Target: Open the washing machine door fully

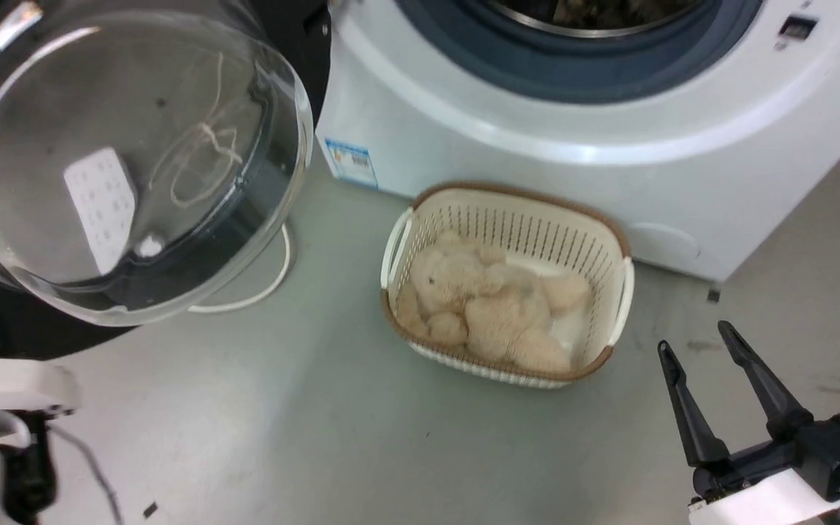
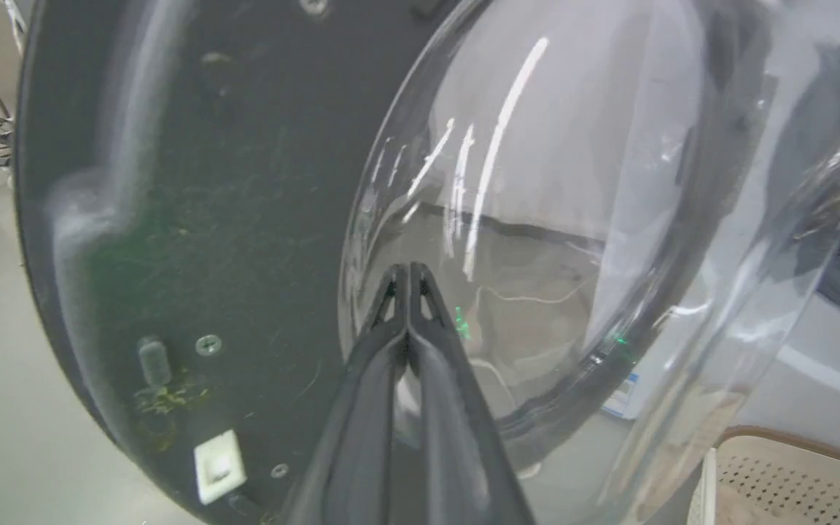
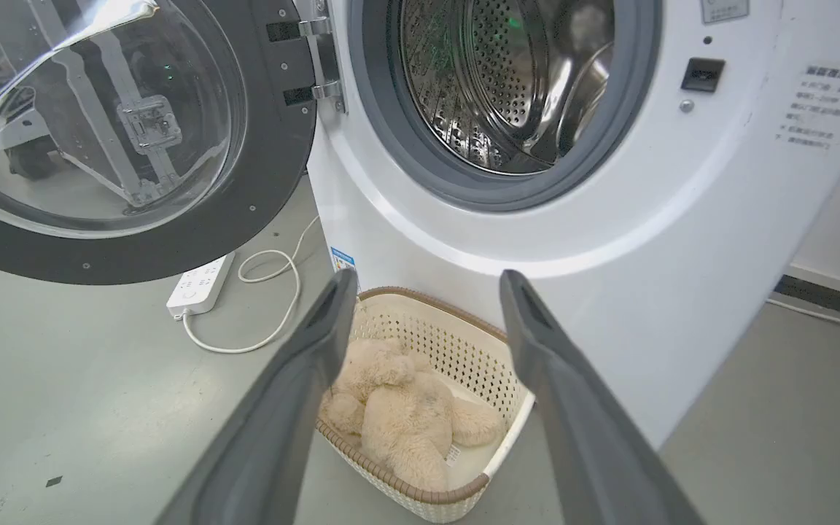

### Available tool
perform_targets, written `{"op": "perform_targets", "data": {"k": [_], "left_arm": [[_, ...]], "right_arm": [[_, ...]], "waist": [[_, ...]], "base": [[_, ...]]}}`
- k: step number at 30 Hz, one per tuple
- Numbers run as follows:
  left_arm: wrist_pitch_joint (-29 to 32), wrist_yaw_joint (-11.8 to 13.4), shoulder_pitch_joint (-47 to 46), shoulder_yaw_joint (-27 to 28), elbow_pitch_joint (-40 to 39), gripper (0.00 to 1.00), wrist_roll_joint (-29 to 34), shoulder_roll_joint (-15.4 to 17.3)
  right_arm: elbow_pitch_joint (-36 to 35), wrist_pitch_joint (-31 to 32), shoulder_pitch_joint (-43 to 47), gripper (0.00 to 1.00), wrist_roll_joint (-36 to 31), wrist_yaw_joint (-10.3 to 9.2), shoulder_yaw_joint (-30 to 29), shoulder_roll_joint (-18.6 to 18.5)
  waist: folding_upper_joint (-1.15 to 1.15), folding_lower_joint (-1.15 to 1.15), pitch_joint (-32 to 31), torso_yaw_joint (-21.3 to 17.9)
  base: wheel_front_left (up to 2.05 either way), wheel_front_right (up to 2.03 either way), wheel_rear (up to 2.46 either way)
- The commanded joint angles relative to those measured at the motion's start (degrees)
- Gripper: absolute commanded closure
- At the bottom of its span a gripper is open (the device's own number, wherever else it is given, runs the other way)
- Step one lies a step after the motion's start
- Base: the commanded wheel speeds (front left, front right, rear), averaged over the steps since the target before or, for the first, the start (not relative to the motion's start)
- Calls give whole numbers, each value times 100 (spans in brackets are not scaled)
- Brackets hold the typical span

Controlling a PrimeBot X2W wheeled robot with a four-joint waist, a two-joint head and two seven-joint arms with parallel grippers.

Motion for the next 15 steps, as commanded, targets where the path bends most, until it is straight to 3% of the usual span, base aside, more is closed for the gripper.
{"op": "perform_targets", "data": {"k": [1, 9, 15], "left_arm": [[-41, -16, 107, -31, -110, 100, 46, -52], [85, 34, 767, -729, -1363, 100, 278, -604], [251, 150, 1241, -1173, -1793, 100, 414, -891]], "right_arm": [[21, -43, -45, 0, -4, 3, -42, 37], [151, -155, 37, 0, -131, 3, -486, 334], [171, -180, 175, 0, -221, 3, -530, 487]], "waist": [[0, 0, -211, -58], [0, 0, -993, -446], [0, 0, -1393, -908]], "base": [[0, 0, 0], [0, 0, 0], [0, 0, 0]]}}
